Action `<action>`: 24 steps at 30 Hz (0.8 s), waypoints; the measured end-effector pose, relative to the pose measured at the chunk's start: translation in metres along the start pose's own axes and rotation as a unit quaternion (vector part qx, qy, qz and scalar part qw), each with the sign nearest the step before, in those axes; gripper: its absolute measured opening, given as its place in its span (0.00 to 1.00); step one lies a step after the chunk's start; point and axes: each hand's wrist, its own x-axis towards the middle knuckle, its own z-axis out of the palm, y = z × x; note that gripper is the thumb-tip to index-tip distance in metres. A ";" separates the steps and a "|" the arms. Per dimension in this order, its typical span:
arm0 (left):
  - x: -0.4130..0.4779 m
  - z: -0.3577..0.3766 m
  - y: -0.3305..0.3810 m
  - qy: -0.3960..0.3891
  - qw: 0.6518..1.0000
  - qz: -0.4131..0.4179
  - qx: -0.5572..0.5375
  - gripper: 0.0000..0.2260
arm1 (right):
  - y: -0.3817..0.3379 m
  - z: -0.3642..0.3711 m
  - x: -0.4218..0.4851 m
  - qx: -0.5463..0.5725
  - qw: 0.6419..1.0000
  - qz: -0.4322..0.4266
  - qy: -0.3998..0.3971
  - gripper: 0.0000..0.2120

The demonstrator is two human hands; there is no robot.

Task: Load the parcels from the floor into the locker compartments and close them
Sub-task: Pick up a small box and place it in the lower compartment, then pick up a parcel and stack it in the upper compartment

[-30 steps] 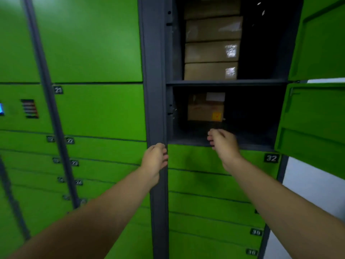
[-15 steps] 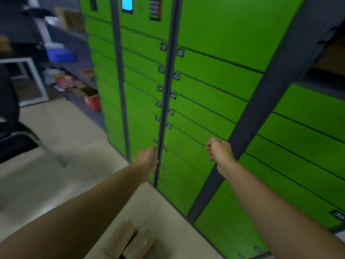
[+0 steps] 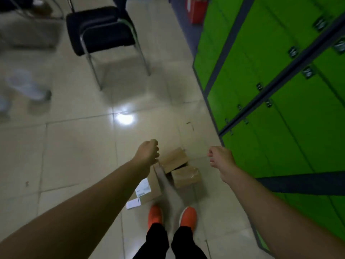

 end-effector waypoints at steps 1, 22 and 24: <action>0.014 -0.006 -0.012 0.009 1.000 -0.007 -0.005 0.15 | 0.004 0.014 0.006 -0.006 1.000 0.010 -0.009 0.04; 0.359 -0.115 -0.362 0.335 0.923 -0.116 0.151 0.23 | 0.271 0.328 0.254 -0.202 0.958 0.046 -0.201 0.09; 0.378 -0.122 -0.379 0.353 0.914 -0.136 0.146 0.25 | 0.283 0.341 0.268 -0.206 0.956 0.040 -0.207 0.09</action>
